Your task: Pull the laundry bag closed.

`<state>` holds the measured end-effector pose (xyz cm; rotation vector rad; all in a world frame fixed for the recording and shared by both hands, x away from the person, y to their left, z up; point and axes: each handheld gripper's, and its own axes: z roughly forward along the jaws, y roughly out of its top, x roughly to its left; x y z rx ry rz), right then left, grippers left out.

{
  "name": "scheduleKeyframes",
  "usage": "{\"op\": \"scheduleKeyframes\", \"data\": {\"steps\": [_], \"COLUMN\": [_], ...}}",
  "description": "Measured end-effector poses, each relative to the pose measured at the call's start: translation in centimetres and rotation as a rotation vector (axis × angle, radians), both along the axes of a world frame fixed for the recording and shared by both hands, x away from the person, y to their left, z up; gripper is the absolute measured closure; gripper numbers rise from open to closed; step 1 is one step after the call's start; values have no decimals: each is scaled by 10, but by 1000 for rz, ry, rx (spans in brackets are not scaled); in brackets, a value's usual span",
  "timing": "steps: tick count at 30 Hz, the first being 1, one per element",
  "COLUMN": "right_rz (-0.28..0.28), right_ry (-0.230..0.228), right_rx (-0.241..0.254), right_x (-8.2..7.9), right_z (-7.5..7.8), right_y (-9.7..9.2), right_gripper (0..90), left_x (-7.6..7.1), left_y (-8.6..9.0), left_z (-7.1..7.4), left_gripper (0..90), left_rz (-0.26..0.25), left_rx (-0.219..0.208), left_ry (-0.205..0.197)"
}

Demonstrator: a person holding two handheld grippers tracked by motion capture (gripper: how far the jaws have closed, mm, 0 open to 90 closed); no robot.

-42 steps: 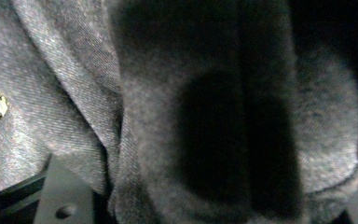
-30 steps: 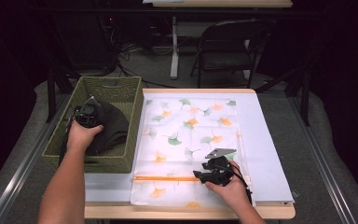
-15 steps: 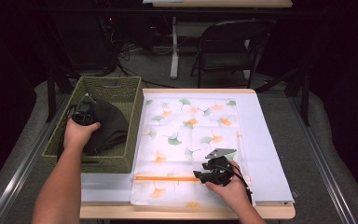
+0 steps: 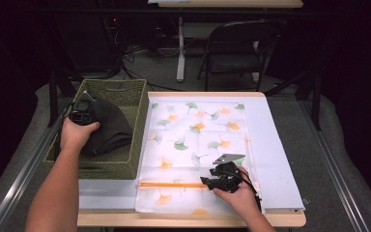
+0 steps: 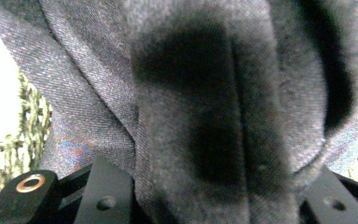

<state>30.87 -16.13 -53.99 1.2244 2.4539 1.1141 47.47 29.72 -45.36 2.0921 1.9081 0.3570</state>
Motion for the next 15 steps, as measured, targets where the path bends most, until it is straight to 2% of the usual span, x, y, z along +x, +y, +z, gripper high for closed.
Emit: {"op": "scheduleKeyframes", "data": {"steps": [4, 7, 15], "right_rz": [2, 2, 2], "right_ry": [-2, -2, -1], "right_rx": [-1, -1, 1], "right_x": [0, 0, 0], "right_z": [0, 0, 0], "right_y": [0, 0, 0], "right_gripper": [494, 493, 493], "left_x": [0, -1, -1], "left_y": [2, 5, 3], "left_z": [5, 9, 19], "left_gripper": [584, 584, 583], "left_rz": [4, 15, 10], "left_rx": [1, -21, -5], "left_ry": [0, -5, 3]}}
